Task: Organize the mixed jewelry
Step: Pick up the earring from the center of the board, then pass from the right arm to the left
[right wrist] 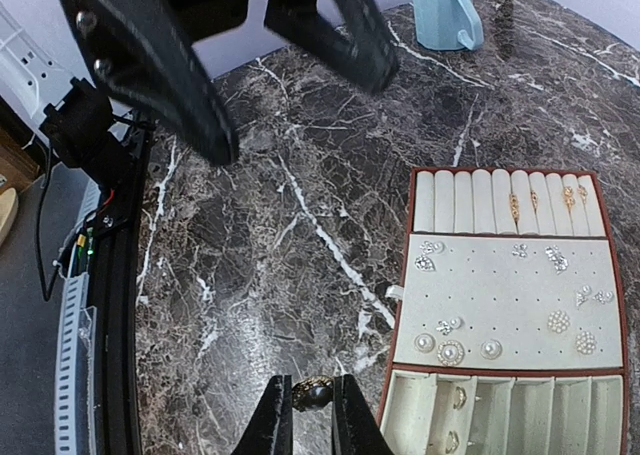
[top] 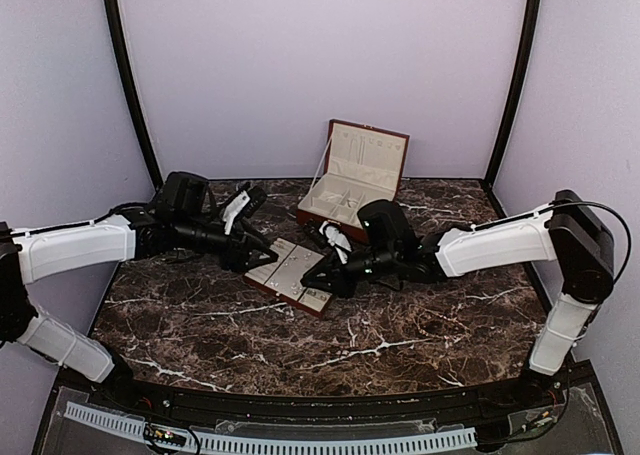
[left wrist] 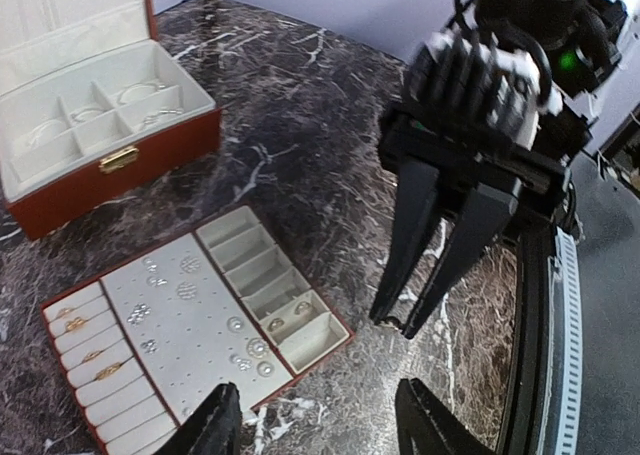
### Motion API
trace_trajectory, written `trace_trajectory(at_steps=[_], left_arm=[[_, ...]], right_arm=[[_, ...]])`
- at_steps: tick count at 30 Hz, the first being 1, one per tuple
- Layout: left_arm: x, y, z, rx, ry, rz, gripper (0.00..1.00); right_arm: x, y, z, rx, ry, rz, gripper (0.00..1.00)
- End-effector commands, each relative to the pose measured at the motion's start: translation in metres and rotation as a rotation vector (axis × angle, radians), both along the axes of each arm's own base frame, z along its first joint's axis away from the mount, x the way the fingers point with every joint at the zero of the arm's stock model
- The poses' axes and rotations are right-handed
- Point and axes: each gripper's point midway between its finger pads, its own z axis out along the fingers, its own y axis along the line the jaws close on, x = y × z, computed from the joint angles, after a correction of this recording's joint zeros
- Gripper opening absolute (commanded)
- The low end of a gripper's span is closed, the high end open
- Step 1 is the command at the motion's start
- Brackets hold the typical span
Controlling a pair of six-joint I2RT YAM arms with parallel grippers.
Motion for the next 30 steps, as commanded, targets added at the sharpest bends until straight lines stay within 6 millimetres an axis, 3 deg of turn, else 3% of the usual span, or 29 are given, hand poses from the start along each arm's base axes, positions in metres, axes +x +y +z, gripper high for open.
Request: trace_trajectory(at_steps=[1,10,24,30], left_arm=[[-0.033,-0.025,-0.013,-0.007,0.008,-0.164,0.53],[-0.061,-0.045,-0.036,0.033,0.039,-0.261,0.48],[-0.062,-0.051,-0.038,0.045,0.027,-0.264,0.25],[-0.065,-0.055,-0.038,0.039,0.036,-0.28,0.2]], right_arm=[[-0.003,0.002,0.031,0.081,-0.002,0.019,0.11],[-0.01,0.0,0.041,0.1,0.011,0.038,0.11],[-0.018,0.005,0.044,0.095,0.038,0.102,0.12],[-0.02,0.007,0.043,0.089,0.047,0.118,0.12]])
